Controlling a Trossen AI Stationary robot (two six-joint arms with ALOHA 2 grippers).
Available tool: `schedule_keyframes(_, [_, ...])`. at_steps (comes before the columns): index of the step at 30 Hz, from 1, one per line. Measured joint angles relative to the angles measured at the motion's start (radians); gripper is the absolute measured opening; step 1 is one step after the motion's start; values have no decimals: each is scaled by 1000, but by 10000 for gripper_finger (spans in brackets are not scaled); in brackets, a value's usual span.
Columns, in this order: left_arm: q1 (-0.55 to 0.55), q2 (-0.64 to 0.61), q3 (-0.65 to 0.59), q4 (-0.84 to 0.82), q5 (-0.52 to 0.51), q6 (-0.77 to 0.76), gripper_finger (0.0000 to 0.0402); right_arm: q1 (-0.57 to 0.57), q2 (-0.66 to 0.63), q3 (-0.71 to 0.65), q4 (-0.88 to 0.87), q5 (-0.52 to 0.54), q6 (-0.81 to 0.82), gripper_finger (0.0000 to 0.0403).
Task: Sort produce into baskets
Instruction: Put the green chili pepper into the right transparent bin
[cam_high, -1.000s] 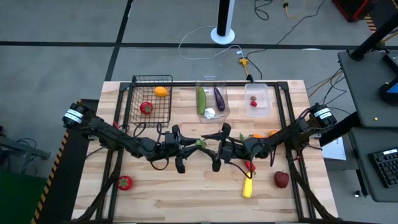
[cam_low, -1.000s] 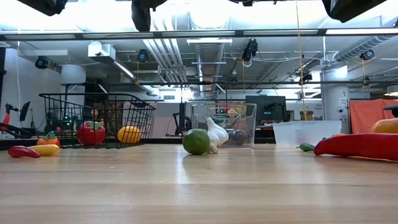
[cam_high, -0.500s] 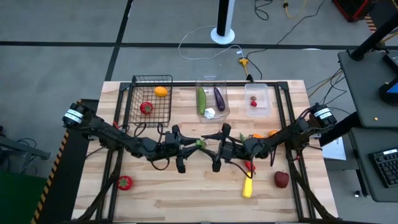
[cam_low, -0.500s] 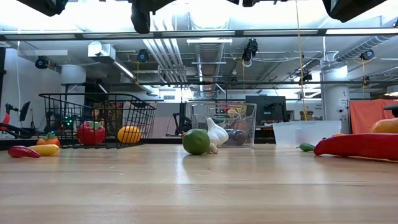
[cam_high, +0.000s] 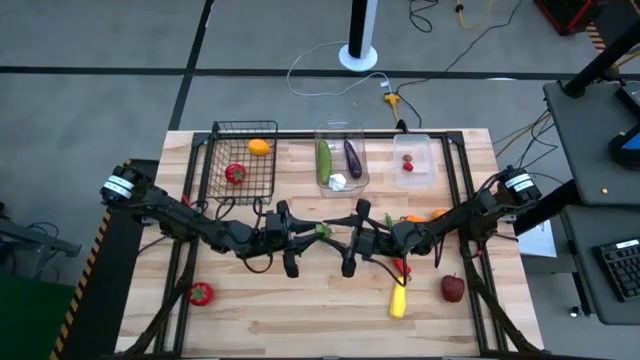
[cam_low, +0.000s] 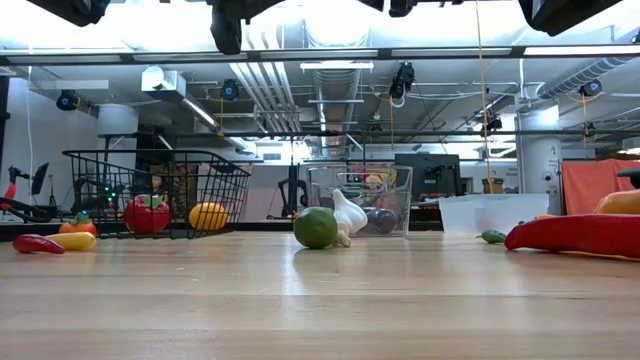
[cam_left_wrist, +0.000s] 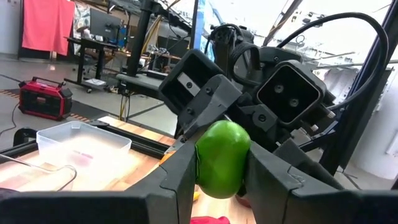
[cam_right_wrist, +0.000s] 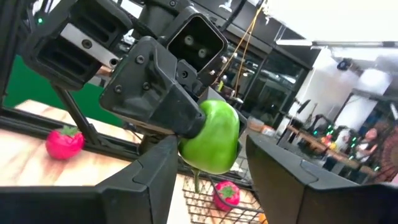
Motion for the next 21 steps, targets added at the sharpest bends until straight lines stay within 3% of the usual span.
schedule_keyframes(11, [-1,0,0,-9,7,50,102,-2,0,4,-23,-39,72,205])
schedule_keyframes(21, [-1,0,0,-8,20,63,102,-7,0,22,-62,-48,91,185])
